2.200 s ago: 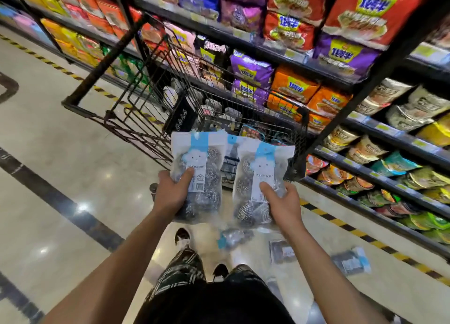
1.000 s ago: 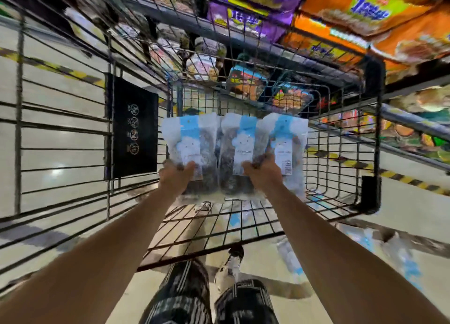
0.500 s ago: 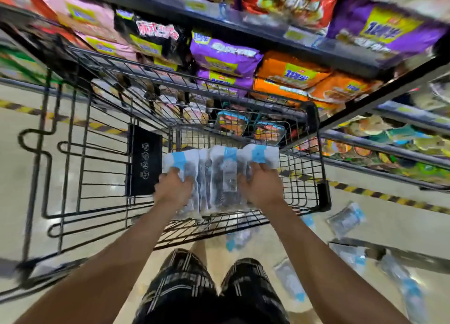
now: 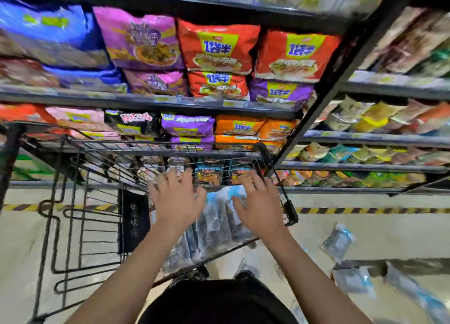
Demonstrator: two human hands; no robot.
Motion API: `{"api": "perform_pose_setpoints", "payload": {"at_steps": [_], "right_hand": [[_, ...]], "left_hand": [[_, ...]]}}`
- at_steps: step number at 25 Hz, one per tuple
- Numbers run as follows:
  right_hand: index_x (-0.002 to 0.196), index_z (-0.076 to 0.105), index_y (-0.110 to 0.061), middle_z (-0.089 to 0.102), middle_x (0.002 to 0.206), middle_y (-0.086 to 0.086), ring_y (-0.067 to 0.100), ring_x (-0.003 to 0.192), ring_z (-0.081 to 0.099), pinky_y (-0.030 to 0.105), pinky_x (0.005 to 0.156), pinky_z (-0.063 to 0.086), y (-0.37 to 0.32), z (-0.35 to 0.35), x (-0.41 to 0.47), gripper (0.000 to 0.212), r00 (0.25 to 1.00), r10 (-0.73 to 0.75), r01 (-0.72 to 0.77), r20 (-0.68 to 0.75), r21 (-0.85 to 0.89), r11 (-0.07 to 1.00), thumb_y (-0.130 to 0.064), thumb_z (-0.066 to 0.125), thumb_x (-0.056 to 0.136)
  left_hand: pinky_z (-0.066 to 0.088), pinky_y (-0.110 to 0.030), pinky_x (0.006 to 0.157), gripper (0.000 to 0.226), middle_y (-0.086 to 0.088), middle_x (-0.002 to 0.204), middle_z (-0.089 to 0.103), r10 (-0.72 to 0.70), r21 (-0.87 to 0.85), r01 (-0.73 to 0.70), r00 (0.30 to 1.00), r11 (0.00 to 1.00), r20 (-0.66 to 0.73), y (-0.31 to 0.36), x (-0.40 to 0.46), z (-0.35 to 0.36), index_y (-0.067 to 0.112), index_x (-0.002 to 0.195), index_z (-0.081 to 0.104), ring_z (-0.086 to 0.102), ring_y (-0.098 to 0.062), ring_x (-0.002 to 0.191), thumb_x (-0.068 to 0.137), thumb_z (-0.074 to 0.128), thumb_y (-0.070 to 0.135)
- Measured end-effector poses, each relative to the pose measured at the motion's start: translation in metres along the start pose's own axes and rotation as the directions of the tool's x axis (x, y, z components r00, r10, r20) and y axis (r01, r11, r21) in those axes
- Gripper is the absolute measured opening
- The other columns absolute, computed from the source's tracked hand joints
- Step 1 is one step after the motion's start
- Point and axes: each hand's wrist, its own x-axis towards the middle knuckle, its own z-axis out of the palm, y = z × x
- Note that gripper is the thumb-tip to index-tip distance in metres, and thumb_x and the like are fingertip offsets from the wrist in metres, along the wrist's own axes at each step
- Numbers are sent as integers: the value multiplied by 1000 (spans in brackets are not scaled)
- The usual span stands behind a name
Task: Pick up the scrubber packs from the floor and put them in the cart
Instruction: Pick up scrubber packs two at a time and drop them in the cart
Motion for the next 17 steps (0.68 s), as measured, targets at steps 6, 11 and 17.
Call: {"api": "perform_pose_setpoints", "payload": {"at_steps": [6,11,17], "right_hand": [[140,61,-17,56,147,12,44,124,58,57,100,47,65,-20,-66,60,960,197,-186,-200,69,980,-54,47,95],[137,63,-17,61,142,15,48,121,59,59,99,49,134,-27,-176,63,810,549,-531,-208,139,836,-56,45,91],[143,57,-21,56,147,12,43,127,55,56,103,45,198,-16,-348,68,541,826,-799,-158,211,564,-61,40,90]], "left_hand": [[29,-68,109,66,-18,141,54,323,72,-324,946,943,23,96,-18,-4,20,132,62,48,-44,130,84,34,56],[36,-67,100,63,-18,123,63,623,124,-642,765,757,163,193,-91,28,15,118,69,56,-43,117,81,40,56],[33,-68,103,62,-16,125,64,823,81,-866,496,494,278,287,-208,80,16,122,69,56,-42,117,82,42,55]]}}
